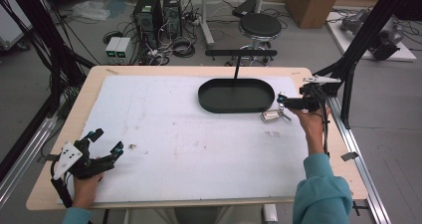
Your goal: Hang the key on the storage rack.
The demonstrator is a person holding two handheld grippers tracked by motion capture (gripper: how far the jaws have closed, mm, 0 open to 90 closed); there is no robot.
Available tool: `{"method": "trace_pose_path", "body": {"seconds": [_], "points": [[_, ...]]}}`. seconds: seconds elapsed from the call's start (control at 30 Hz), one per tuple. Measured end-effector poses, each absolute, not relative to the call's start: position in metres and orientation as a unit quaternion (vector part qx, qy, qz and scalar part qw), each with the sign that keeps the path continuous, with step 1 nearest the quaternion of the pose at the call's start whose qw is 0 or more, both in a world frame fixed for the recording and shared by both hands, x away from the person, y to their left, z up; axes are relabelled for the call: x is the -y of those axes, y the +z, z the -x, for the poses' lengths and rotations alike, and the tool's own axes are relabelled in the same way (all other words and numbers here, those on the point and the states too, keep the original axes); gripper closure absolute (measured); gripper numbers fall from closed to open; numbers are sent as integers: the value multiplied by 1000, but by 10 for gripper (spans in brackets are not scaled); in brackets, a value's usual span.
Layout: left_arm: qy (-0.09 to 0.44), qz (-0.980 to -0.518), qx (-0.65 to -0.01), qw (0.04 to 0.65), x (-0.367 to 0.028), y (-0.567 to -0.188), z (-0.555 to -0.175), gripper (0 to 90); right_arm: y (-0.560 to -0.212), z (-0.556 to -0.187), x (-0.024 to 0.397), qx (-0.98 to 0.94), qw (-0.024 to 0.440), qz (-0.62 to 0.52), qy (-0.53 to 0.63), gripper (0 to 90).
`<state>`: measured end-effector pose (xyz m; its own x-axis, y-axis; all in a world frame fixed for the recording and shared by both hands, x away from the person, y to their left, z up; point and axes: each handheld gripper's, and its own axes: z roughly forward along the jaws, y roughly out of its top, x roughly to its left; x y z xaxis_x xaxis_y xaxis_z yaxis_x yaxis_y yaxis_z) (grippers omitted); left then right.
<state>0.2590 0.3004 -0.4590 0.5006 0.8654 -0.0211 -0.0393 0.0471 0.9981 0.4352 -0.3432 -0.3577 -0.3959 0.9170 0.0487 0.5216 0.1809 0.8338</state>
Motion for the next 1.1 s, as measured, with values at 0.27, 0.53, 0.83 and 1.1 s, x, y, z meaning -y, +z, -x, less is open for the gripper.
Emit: {"method": "trace_pose_path", "body": {"seconds": [0.27,0.53,0.83,1.1], "points": [[356,-592,-350,633,-300,-459,-259,143,-354,-457,336,-746,228,-513,359,36],[357,-593,-349,632,-300,-459,-259,142,-366,-473,338,-748,204,-544,322,48],[358,-593,-348,631,-300,-459,-259,142,-377,-487,339,-747,189,-570,284,69],[360,-594,-347,630,-300,-459,-258,142,-383,-494,342,-737,175,-593,272,192]]}}
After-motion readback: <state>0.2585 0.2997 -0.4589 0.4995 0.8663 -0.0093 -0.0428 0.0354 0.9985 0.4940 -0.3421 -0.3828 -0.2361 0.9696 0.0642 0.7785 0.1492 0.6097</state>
